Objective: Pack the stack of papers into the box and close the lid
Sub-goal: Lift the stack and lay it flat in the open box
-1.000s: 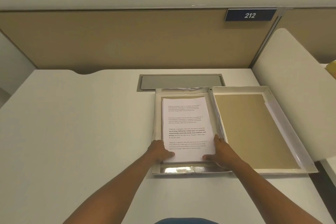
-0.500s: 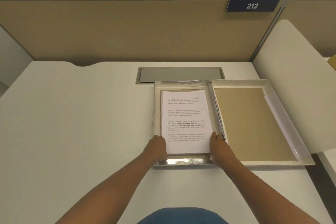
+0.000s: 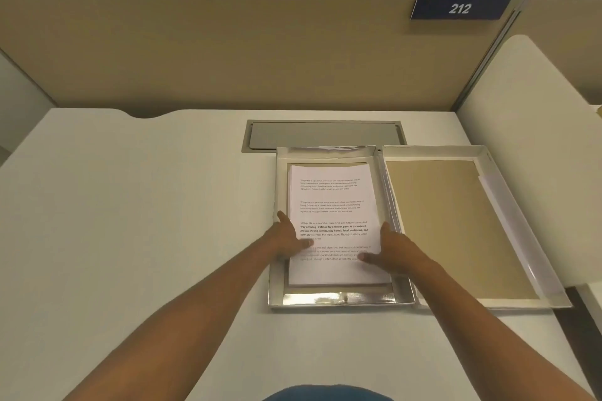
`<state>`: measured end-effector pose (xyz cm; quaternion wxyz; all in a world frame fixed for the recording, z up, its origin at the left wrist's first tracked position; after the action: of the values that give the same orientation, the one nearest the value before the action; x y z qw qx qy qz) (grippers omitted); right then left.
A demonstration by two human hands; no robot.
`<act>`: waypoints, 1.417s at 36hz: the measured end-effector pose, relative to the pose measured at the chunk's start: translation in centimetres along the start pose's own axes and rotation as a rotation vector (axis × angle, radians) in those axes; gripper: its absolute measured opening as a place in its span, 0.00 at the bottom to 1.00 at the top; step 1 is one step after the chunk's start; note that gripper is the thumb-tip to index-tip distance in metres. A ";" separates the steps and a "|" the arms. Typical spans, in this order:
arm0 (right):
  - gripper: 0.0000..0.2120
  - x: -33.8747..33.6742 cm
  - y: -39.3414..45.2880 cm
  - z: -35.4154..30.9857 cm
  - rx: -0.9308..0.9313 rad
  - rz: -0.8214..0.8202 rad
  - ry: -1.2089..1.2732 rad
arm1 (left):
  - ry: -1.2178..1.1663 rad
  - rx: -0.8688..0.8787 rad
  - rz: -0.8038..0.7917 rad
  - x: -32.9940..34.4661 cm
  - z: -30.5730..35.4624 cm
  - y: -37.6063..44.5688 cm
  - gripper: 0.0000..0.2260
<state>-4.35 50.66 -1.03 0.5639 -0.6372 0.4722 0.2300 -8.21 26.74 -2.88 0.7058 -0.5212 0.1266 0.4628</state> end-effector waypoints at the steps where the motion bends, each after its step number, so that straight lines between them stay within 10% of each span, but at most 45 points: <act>1: 0.48 -0.5 0.7 -0.2 -0.009 0.026 -0.002 | -0.020 0.001 0.013 -0.6 0.2 0.6 0.49; 16: 0.08 -5.3 11.2 -1.8 0.065 0.147 0.338 | -0.025 -0.033 0.114 -6.7 4.2 8.3 0.34; 25: 0.19 -5.9 14.9 -4.1 0.087 0.234 0.328 | 0.055 -0.064 0.088 -8.0 4.5 11.0 0.28; 32: 0.05 -5.9 15.7 -3.1 0.059 0.305 0.279 | 0.150 -0.009 0.090 -7.9 4.5 11.8 0.29; 40: 0.32 -6.4 17.4 -4.0 0.028 0.177 0.069 | 0.181 0.051 0.080 -8.0 4.5 12.5 0.30; 51: 0.21 -6.1 18.4 -3.9 0.042 0.195 -0.041 | 0.242 0.092 0.117 -7.8 4.6 13.2 0.21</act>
<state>-23.90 50.59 -4.19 0.5617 -0.5715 0.5251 0.2866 -24.15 27.03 -3.92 0.6804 -0.5318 0.2620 0.4308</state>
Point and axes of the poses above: each hand's wrist, its own y-axis towards the middle knuckle, its own x-axis out of the palm, z = x × y, the point moved 4 cm from there along y, towards the middle knuckle, and after that the axes turned 6 degrees about z, right-handed, at the moved point
